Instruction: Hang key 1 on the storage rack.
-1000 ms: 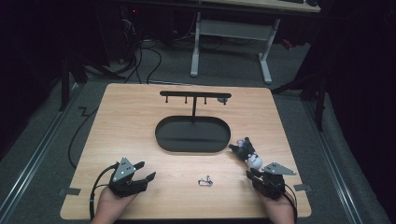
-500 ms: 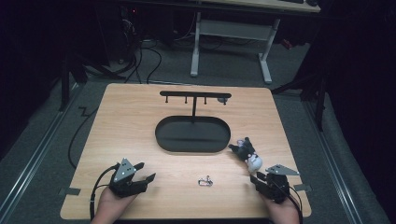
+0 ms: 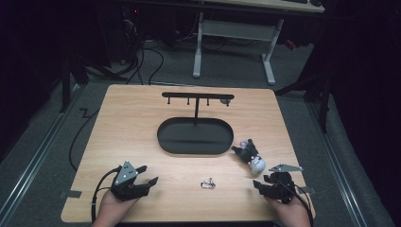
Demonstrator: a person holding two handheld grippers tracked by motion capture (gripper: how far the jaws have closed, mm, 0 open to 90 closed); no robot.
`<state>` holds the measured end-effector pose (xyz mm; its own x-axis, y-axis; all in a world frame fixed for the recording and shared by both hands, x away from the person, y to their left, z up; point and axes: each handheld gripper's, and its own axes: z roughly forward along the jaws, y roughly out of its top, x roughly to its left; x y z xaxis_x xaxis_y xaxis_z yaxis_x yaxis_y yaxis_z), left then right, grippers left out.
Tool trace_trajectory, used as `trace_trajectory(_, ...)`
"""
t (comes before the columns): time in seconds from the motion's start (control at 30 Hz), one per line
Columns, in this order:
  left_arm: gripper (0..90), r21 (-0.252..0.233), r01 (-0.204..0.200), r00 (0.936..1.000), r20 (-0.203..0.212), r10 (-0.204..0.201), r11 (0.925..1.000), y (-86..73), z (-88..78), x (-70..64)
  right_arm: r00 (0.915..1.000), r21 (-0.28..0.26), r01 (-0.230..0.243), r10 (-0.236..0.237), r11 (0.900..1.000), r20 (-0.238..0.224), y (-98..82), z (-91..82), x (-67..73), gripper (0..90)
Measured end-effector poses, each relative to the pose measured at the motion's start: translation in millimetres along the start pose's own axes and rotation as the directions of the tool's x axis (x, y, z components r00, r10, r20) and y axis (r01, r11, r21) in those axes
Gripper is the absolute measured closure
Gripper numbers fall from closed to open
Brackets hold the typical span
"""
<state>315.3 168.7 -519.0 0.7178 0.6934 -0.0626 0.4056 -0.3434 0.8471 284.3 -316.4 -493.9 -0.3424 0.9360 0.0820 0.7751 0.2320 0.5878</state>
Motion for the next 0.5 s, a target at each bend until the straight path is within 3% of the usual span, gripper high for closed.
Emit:
trace_trajectory(0.33,37.5,0.004,-0.011,0.9999,0.009,0.011,0.9999,-0.3,-0.5,-1.5,0.9996,0.105,0.027,-0.026,0.994,-0.011,7.9,0.5,0.8,38.8)
trace_trajectory(0.5,37.5,0.006,-0.015,0.9998,0.014,0.015,0.9999,-0.3,0.4,-2.0,0.9973,0.168,0.073,-0.073,0.983,-0.007,14.1,-1.1,3.1,37.2)
